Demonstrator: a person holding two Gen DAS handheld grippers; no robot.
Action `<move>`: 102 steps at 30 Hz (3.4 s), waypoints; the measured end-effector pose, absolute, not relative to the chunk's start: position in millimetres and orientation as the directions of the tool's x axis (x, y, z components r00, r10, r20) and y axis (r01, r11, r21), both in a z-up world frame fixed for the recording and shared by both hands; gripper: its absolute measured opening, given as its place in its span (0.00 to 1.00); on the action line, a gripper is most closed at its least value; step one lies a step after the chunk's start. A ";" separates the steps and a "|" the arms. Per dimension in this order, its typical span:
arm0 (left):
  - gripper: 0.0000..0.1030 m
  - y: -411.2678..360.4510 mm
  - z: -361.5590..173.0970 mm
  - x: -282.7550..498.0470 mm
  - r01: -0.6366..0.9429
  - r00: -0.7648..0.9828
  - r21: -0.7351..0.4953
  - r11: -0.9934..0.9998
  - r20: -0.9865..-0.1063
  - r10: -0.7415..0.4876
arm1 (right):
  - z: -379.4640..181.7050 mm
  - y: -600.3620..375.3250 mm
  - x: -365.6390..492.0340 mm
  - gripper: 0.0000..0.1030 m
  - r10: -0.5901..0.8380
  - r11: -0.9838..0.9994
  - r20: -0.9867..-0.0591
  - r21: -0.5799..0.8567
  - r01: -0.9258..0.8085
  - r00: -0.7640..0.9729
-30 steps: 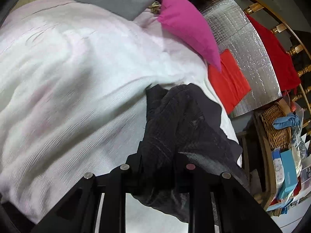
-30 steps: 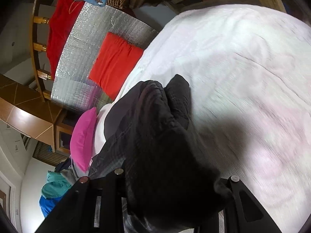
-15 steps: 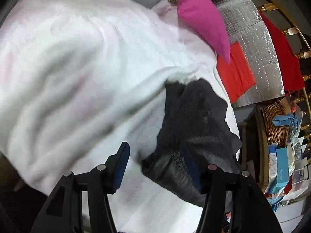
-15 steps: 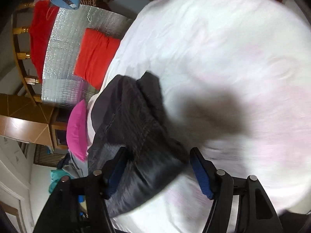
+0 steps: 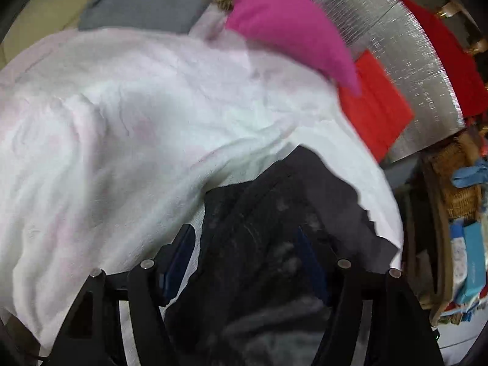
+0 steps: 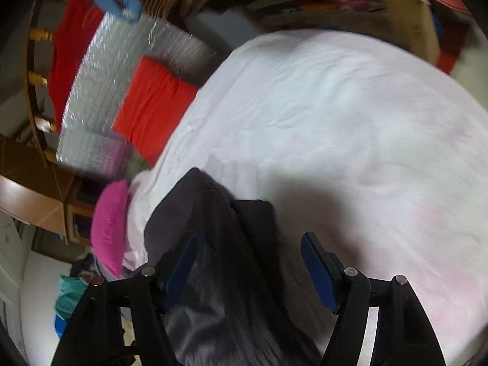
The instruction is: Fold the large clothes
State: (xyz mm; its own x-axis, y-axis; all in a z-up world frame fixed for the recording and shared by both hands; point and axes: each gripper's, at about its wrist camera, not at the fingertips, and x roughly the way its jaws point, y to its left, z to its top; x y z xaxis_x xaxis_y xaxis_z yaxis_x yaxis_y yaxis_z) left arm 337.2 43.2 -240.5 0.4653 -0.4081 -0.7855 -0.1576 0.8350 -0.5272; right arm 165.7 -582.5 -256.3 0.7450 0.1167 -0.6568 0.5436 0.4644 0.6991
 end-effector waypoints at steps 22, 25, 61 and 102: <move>0.16 -5.1 -225.1 353.0 0.009 0.568 -0.447 0.895 -0.734 -0.372 | -244.1 -537.7 269.3 0.16 0.011 0.771 -0.715 0.452 0.450 0.699; 0.16 -4.5 -248.0 362.3 -0.063 0.496 -0.370 0.927 -0.817 -0.293 | -268.8 -541.4 276.9 0.16 -0.014 0.751 -0.774 0.410 0.518 0.633; 0.23 8.1 -280.8 411.8 -0.146 0.485 -0.514 0.846 -0.782 -0.391 | -274.3 -538.7 383.1 0.13 -0.128 0.820 -0.797 0.250 0.515 0.590; 0.70 -82.1 -238.0 282.4 0.318 0.510 -0.080 0.945 -0.826 -0.242 | -246.4 -384.9 237.1 0.43 0.321 0.833 -0.716 0.525 0.175 0.620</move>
